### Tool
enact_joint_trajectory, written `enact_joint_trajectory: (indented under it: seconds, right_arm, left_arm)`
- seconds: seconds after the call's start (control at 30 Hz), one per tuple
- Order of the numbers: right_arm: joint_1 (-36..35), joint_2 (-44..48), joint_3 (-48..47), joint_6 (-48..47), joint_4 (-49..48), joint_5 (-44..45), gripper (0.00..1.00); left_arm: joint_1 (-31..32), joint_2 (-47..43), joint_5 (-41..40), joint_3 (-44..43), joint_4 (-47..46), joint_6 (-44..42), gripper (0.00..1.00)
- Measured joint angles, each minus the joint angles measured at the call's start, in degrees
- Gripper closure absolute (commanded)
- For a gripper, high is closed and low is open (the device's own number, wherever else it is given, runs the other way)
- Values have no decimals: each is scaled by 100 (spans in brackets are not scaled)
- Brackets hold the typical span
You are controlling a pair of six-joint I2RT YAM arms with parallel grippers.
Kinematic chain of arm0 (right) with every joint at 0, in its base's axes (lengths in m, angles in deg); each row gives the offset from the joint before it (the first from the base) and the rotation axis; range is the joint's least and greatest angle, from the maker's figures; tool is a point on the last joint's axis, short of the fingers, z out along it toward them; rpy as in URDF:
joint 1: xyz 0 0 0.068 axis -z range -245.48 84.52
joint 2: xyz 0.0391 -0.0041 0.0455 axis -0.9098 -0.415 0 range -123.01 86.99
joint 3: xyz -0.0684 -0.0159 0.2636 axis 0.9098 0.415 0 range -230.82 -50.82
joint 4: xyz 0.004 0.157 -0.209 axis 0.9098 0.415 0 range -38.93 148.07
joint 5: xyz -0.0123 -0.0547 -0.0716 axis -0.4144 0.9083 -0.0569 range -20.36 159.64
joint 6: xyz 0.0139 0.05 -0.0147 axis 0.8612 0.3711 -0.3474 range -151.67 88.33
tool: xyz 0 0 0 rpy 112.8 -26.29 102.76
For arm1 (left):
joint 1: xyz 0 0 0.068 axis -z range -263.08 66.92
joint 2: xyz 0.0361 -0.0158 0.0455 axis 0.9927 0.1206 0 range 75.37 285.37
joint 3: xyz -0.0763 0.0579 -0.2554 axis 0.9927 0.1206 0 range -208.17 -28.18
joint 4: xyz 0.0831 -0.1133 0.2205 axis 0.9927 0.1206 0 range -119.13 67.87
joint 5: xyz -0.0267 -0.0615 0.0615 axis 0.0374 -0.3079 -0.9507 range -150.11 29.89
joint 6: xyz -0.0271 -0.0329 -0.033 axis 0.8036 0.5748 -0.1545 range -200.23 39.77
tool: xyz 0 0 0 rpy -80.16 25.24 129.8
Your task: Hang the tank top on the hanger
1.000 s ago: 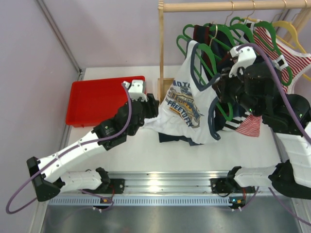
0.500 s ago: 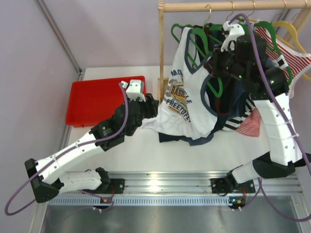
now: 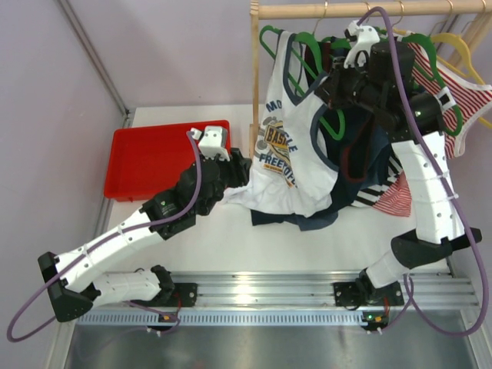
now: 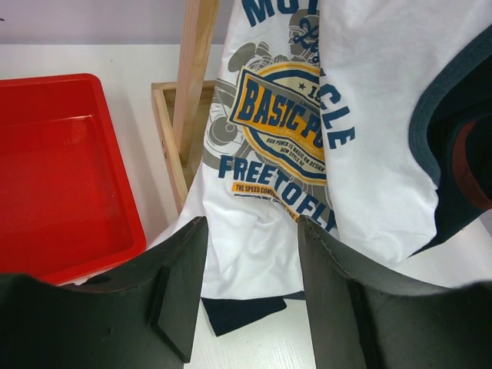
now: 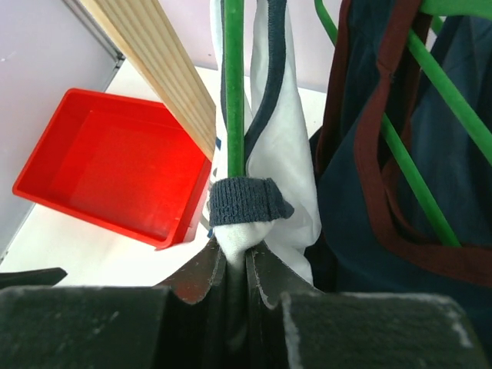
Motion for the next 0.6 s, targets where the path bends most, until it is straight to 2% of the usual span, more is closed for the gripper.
enact_joint_trajectory:
  seconds: [0.53,0.6]
  right_arm:
    - [0,-223,315,9,-275,-35,99]
    - [0,-223,330,9,-284,-33,96]
  left_arm:
    - [-2,-72,17,0,122,48,41]
    - [-7,-90,17,0,127,63,40]
